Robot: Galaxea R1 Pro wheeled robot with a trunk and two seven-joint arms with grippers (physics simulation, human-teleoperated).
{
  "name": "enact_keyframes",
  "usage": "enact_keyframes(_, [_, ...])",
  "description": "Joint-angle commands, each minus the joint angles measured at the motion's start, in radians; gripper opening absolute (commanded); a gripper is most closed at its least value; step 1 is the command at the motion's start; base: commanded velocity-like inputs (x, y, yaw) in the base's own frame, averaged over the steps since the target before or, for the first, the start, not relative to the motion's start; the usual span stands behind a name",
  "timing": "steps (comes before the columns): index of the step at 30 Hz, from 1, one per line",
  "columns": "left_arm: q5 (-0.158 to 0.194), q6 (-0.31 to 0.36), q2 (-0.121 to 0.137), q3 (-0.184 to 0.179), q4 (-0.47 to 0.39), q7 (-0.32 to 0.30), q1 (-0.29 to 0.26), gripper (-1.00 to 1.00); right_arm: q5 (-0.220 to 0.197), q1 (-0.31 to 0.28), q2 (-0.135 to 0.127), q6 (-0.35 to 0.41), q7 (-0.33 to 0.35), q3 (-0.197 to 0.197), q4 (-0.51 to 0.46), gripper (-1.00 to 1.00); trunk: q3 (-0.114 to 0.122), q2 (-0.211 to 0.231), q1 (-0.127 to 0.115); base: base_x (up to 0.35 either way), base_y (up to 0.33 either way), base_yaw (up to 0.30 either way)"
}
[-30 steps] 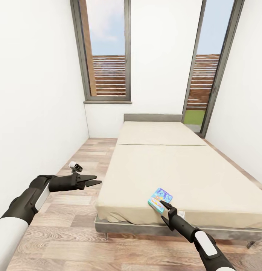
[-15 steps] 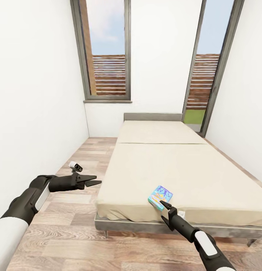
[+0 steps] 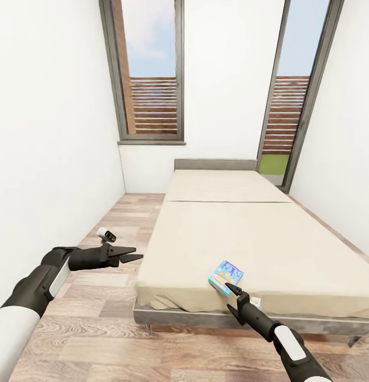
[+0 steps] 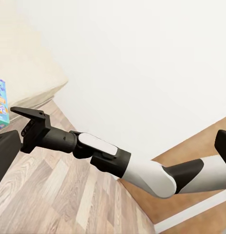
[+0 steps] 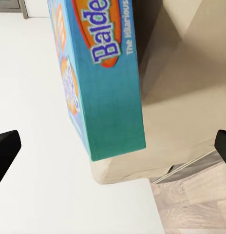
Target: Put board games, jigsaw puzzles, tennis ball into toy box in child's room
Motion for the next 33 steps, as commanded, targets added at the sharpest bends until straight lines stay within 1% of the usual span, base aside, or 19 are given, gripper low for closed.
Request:
enact_keyframes(1, [0.001, 0.011, 0.001, -0.003, 0.0, -0.004, -0.001, 1.0, -0.002, -0.001, 0.0, 0.008, 0.001, -0.004, 0.0, 1.0, -0.001, 0.0, 0.0, 0.0, 0.0, 0.0])
enact_keyframes(6, [0.001, 0.01, 0.001, -0.003, 0.0, -0.004, -0.001, 1.0, -0.003, -0.001, 0.0, 0.008, 0.001, -0.004, 0.0, 1.0, -0.001, 0.0, 0.0, 0.017, 0.008, 0.0])
enact_keyframes(14, [0.001, 0.011, 0.001, -0.003, -0.012, -0.004, -0.001, 1.0, -0.003, -0.001, 0.0, 0.008, 0.001, -0.004, 0.0, 1.0, -0.001, 0.0, 0.0, 0.096, 0.063, 0.0])
enact_keyframes(24, [0.001, 0.013, 0.001, -0.003, -0.048, -0.004, 0.017, 1.0, -0.002, -0.001, -0.001, 0.008, 0.001, -0.004, 0.0, 1.0, -0.001, 0.0, 0.0, 0.012, 0.008, 0.0])
enact_keyframes(32, [0.0, 0.014, 0.001, -0.003, -0.052, -0.004, 0.019, 1.0, -0.002, -0.001, -0.001, 0.008, 0.001, -0.004, 0.0, 1.0, -0.001, 0.0, 0.0, 0.001, 0.0, 0.0])
enact_keyframes(33, [0.0, 0.014, 0.001, -0.003, -0.052, -0.004, 0.019, 1.0, -0.003, -0.001, -0.001, 0.008, 0.001, -0.004, 0.0, -1.0, -0.001, 0.0, 0.0, 0.0, 0.0, 0.0])
